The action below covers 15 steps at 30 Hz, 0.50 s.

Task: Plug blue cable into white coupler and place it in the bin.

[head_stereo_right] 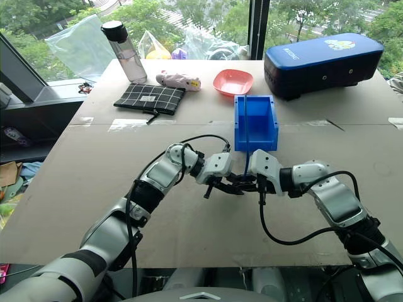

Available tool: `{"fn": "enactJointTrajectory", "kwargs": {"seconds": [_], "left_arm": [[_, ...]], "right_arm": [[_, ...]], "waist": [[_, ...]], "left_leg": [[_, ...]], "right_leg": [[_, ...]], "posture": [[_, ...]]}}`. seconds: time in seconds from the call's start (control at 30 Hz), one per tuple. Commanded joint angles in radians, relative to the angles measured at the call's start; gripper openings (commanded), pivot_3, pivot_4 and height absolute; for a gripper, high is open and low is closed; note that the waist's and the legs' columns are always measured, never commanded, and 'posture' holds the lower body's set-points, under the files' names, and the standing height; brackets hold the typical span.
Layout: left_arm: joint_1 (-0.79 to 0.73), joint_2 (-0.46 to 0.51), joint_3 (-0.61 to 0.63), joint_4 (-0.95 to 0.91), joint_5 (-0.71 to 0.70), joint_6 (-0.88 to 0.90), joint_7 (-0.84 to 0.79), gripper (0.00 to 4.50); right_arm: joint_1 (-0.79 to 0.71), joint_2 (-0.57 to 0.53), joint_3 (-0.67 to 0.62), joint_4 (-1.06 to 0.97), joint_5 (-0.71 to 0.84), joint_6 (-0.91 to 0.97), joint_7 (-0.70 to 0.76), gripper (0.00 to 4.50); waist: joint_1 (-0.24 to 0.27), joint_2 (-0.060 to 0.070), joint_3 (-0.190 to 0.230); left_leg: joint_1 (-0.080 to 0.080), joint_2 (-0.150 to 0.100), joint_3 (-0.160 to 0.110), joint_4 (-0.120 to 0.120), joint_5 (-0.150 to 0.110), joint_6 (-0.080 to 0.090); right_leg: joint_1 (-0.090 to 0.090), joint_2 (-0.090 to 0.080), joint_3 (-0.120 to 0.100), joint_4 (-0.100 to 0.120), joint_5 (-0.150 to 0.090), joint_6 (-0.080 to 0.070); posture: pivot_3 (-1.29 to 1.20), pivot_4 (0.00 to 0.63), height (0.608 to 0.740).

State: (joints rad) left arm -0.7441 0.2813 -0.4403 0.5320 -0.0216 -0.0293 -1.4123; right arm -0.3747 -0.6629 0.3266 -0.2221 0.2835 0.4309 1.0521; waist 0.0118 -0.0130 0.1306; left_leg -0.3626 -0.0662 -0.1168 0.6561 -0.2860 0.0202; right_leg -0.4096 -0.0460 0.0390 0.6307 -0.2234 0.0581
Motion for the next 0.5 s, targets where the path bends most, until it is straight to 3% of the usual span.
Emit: {"fn": "enactJointTrajectory", "kwargs": {"seconds": [0.03, 0.27, 0.37, 0.5], "left_arm": [[0.019, 0.004, 0.026, -0.087, -0.044, 0.05, -0.01, 1.03], [0.194, 0.123, 0.216, -0.484, -0.196, 0.358, 0.138, 4.22], [0.342, 0.186, 0.314, -0.709, -0.269, 0.502, 0.232, 4.22], [0.464, 0.161, 0.441, -0.919, -0.363, 0.615, 0.412, 4.22]], "right_arm": [[0.037, 0.029, -0.001, 0.028, 0.01, 0.042, -0.018, 0.0], [0.057, 0.133, -0.297, -0.137, 0.304, 0.229, -0.17, 0.0], [0.002, 0.147, -0.406, -0.178, 0.459, 0.383, -0.261, 0.0], [-0.187, 0.201, -0.433, -0.025, 0.427, 0.448, -0.414, 0.0]], "waist": [[-0.001, 0.0, 0.0], [-0.012, 0.0, 0.0], [-0.027, 0.001, 0.0], [-0.022, 0.002, 0.001]], "left_leg": [[0.0, 0.0, 0.0, 0.0, 0.0, 0.0], [-0.002, 0.001, 0.0, 0.0, 0.0, 0.0], [-0.001, 0.001, -0.001, -0.003, 0.0, 0.0], [-0.001, 0.0, -0.004, -0.003, -0.001, 0.001]], "right_leg": [[0.0, 0.0, 0.0, 0.0, 0.0, 0.0], [-0.004, -0.003, 0.002, 0.003, 0.0, 0.0], [-0.004, -0.004, 0.003, 0.003, 0.0, 0.0], [-0.005, -0.005, 0.003, 0.003, 0.0, -0.001]], "posture": [[0.0, 0.15, 0.74], [0.0, 0.15, 0.74], [0.0, 0.15, 0.74], [0.0, 0.15, 0.74]]}}
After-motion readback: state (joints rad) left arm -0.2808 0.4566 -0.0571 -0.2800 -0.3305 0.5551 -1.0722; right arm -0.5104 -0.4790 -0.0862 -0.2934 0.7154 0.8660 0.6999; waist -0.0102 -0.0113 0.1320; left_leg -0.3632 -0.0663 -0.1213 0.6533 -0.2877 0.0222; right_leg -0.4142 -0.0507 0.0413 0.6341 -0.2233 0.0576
